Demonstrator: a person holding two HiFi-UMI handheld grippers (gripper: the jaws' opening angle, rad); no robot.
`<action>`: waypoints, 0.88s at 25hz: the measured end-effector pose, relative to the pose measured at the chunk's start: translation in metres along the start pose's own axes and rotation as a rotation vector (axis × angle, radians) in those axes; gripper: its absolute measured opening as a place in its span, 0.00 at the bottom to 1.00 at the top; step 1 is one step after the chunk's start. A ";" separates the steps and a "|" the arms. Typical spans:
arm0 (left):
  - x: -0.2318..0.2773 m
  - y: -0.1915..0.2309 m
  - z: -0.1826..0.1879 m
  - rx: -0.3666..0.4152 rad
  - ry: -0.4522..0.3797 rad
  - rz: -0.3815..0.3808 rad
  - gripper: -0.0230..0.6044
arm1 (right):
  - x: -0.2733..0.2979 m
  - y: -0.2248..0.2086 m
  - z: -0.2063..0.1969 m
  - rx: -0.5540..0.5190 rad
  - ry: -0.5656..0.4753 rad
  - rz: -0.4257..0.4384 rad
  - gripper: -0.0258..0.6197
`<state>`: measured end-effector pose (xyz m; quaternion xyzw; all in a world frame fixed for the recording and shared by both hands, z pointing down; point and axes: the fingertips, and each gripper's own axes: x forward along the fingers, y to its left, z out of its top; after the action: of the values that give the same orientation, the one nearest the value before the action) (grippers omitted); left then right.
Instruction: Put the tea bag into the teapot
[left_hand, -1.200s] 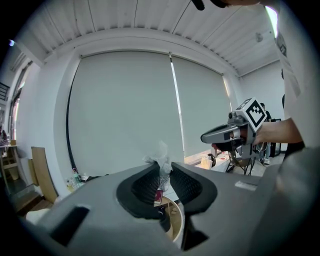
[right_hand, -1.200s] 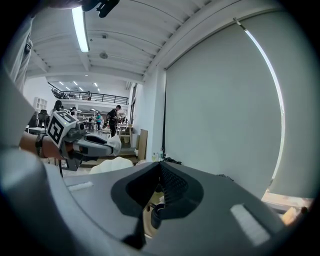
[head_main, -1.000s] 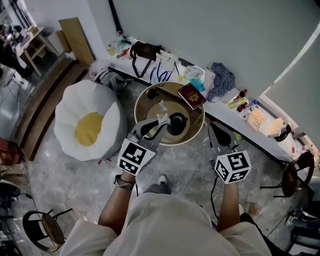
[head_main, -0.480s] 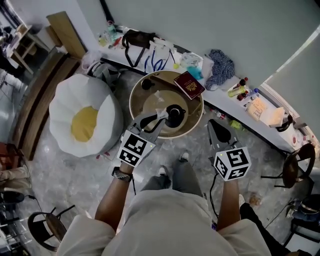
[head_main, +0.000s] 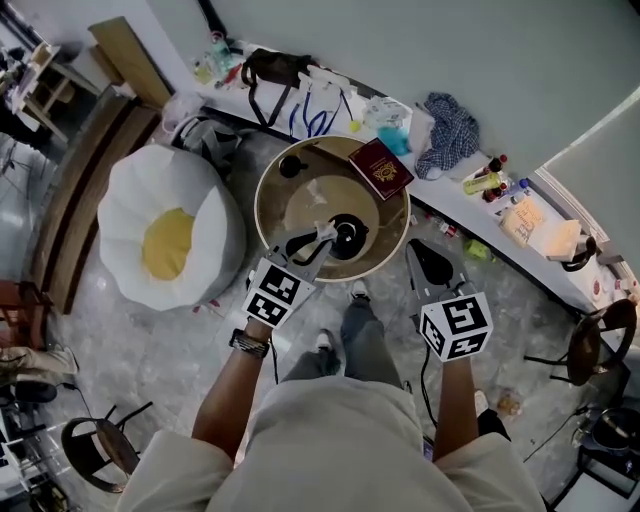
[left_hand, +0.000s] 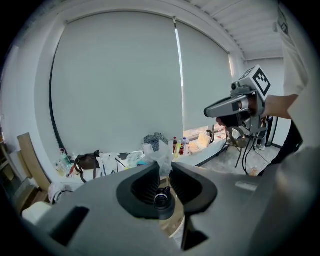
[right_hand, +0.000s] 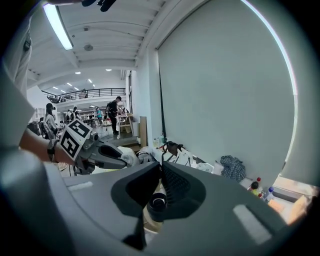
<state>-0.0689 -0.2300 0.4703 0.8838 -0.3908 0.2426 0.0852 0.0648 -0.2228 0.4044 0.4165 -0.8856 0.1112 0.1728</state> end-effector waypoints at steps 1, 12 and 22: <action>0.008 0.003 -0.004 -0.013 0.009 -0.001 0.14 | 0.004 -0.003 -0.003 0.002 0.010 0.005 0.04; 0.086 0.024 -0.062 -0.020 0.144 -0.027 0.14 | 0.038 -0.041 -0.043 0.042 0.126 0.001 0.05; 0.140 0.037 -0.116 -0.045 0.252 -0.055 0.14 | 0.058 -0.064 -0.062 0.090 0.178 -0.017 0.05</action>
<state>-0.0569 -0.3065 0.6391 0.8546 -0.3577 0.3406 0.1603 0.0935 -0.2825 0.4879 0.4199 -0.8573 0.1860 0.2328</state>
